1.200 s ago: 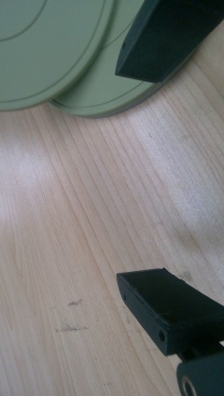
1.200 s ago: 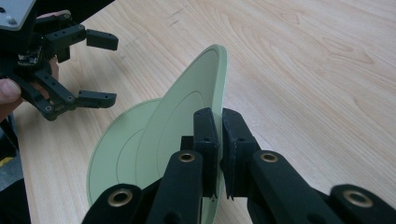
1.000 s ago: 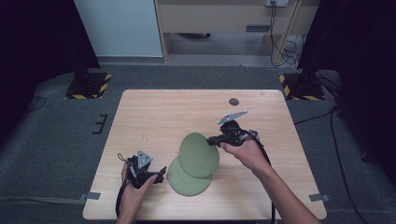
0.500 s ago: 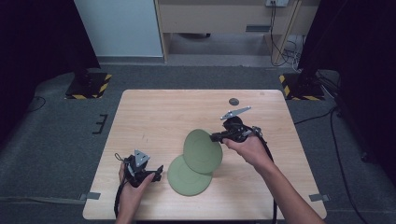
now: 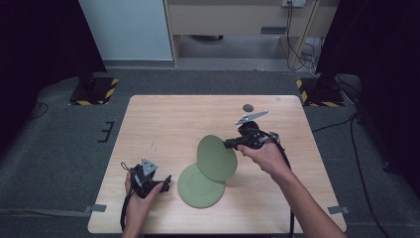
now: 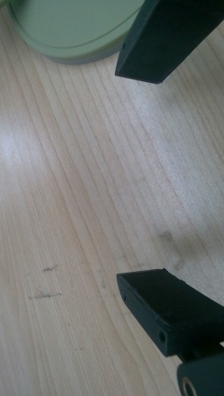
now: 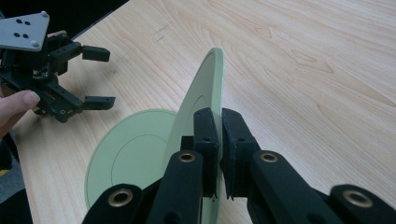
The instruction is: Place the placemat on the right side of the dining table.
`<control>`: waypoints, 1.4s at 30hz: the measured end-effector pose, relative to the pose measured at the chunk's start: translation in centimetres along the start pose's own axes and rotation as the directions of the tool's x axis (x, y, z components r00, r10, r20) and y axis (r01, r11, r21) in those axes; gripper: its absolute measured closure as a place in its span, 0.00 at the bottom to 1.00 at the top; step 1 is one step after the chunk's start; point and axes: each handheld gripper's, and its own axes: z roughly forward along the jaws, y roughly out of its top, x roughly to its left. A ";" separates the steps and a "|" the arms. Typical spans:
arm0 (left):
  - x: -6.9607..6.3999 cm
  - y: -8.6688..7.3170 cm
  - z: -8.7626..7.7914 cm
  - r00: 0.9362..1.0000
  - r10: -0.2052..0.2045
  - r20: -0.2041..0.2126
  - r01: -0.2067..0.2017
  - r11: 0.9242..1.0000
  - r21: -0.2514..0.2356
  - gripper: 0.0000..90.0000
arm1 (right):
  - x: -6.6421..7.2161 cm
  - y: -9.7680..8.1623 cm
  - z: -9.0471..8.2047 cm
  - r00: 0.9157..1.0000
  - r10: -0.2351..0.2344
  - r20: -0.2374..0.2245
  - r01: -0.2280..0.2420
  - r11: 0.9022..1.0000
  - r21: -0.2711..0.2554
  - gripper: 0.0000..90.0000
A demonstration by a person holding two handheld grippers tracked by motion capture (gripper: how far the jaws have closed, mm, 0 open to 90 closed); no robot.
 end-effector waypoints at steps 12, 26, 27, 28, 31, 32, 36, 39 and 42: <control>0.2 -0.2 0.4 1.000 -0.008 -0.008 0.008 0.999 0.031 0.03 | 0.0 0.5 -0.7 1.000 -0.004 0.002 0.004 1.000 -0.012 0.96; 0.1 -0.2 0.5 1.000 -0.003 -0.007 0.003 0.999 0.037 0.03 | -0.4 0.9 -1.6 1.000 -0.007 0.022 0.007 0.999 -0.033 0.96; 0.1 -0.2 0.6 1.000 -0.003 -0.006 0.003 0.999 0.036 0.03 | -0.4 0.9 -1.6 1.000 -0.007 0.022 0.007 0.999 -0.033 0.96; 0.1 -0.2 0.6 1.000 -0.003 -0.006 0.003 0.999 0.036 0.03 | -0.4 0.9 -1.7 1.000 -0.004 0.025 0.005 0.999 -0.036 0.96; 0.1 -0.2 0.6 1.000 -0.002 -0.005 0.002 0.999 0.036 0.03 | -0.6 1.0 -1.9 0.999 0.000 0.042 0.002 0.999 -0.050 0.96; 0.0 -0.2 0.6 1.000 -0.002 -0.004 0.003 0.999 0.035 0.03 | -0.7 1.0 -2.0 0.999 0.001 0.050 0.002 0.998 -0.055 0.96; 0.0 -0.2 0.6 1.000 -0.002 -0.004 0.002 0.999 0.034 0.03 | -1.2 1.1 -2.5 0.994 0.021 0.111 -0.013 0.997 -0.079 0.96; -0.1 -0.2 0.7 1.000 0.000 -0.001 0.000 0.999 0.033 0.03 | -1.6 1.2 -2.9 0.988 0.047 0.149 -0.033 0.995 -0.096 0.96; -0.1 -0.2 0.7 1.000 -0.001 0.000 0.001 0.999 0.032 0.03 | -1.9 1.2 -3.1 0.984 0.063 0.164 -0.046 0.994 -0.103 0.96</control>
